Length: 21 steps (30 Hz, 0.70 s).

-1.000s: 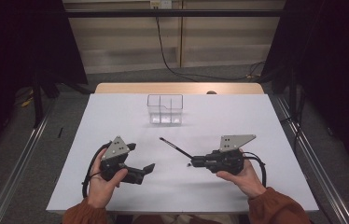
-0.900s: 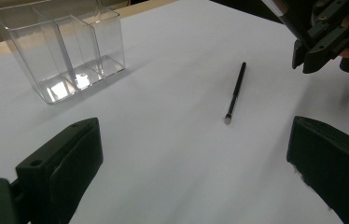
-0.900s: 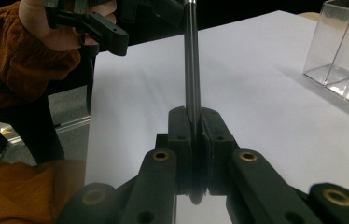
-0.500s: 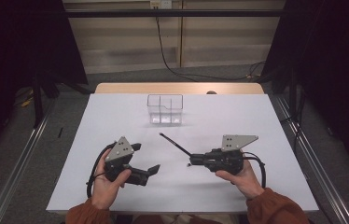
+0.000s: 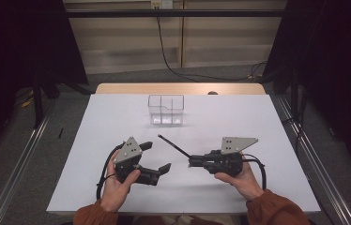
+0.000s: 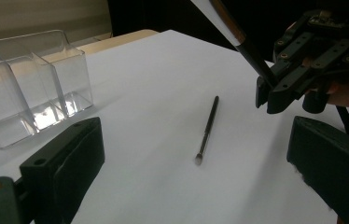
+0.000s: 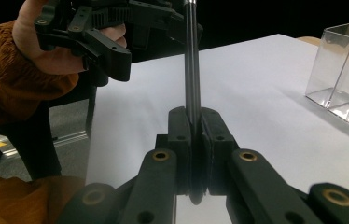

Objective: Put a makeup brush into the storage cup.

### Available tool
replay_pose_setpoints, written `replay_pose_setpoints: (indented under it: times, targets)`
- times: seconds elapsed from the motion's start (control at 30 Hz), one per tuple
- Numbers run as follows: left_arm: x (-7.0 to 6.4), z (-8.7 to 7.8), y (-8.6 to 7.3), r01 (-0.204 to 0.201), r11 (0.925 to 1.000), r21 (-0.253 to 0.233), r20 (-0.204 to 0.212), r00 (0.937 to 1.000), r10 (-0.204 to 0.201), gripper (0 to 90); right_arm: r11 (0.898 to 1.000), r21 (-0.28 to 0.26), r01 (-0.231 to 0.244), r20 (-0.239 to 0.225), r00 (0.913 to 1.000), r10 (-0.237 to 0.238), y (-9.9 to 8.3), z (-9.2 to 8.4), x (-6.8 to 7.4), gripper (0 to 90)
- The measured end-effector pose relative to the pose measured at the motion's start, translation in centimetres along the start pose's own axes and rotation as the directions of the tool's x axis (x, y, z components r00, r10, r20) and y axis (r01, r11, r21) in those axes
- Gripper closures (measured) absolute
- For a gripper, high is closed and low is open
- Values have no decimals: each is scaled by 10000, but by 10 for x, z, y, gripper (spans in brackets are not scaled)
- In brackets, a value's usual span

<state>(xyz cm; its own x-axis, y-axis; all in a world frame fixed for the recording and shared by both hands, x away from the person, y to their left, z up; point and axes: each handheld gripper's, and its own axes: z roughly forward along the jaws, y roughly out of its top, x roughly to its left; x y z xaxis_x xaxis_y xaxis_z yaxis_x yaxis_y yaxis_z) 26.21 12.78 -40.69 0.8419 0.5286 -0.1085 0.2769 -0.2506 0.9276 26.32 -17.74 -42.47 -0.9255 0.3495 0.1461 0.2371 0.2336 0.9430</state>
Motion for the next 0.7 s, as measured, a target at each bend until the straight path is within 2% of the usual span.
replay_pose_setpoints:
  times: [0.17, 0.33, 0.5, 0.57, 0.63, 0.7]
  targets:
    - [-4, 6, 6, -79, 9999, -69, 126, 9999, 80, 40, 10000, -59, 10, 31, 10000, -9, 0, 1, 0, 837]
    - [-7, 14, 14, 178, 9988, -452, 366, 9992, -162, 41, 10000, -64, -18, 89, 10000, 19, -1, 1, -1, 837]
    - [-10, 21, 18, 11, 9984, -562, 529, 9986, 19, 47, 10000, -50, -24, 111, 9999, 24, -1, 0, -1, 837]
    - [-11, 23, 18, -56, 9980, -635, 534, 9985, 90, 60, 10000, -52, -41, 100, 9999, 41, -1, 1, -1, 837]
    - [-12, 22, 18, -139, 9969, -768, 468, 9988, 175, 139, 10000, -24, -34, 85, 10000, 34, -2, 1, 0, 837]
    - [-11, 22, 17, 94, 9969, -783, 527, 9986, -53, 174, 10000, -8, -23, 65, 10000, 23, -3, 1, 0, 837]
